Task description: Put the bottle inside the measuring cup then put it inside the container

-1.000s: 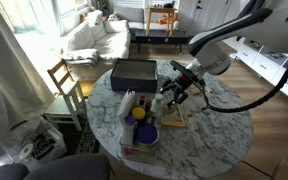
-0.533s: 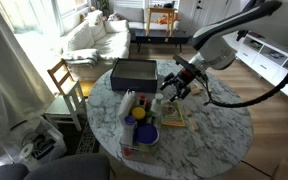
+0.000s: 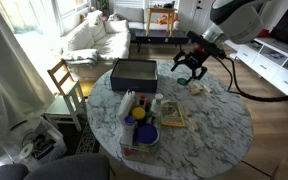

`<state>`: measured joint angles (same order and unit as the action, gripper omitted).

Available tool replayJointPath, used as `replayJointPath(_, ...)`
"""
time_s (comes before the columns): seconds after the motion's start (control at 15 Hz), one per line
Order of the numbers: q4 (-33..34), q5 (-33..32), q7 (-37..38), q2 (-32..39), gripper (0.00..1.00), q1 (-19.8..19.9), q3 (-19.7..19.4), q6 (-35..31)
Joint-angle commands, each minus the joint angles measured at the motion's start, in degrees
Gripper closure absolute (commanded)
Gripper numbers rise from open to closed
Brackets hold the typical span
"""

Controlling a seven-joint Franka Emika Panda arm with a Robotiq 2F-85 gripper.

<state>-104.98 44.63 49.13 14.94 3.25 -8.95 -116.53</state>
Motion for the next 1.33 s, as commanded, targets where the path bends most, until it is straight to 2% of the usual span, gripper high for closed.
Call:
replayJointPath(0.0,-5.7,-6.9,-6.4,-7.6,0.0,0.3,0.7,-0.5)
replayJointPath(0.4,-10.8,-16.3,-17.2,-15.4,0.0,0.2,2.3,-1.8)
replayJointPath(0.93,-17.2,-21.3,-34.6,-23.2,0.0,-0.9,5.5,-5.7)
replayJointPath(1.0,-13.1,-19.7,-30.9,-19.7,0.0,-0.3,5.1,-3.0)
replayJointPath(1.27,-14.9,-20.1,-33.7,-21.9,0.0,-0.6,5.6,-3.9)
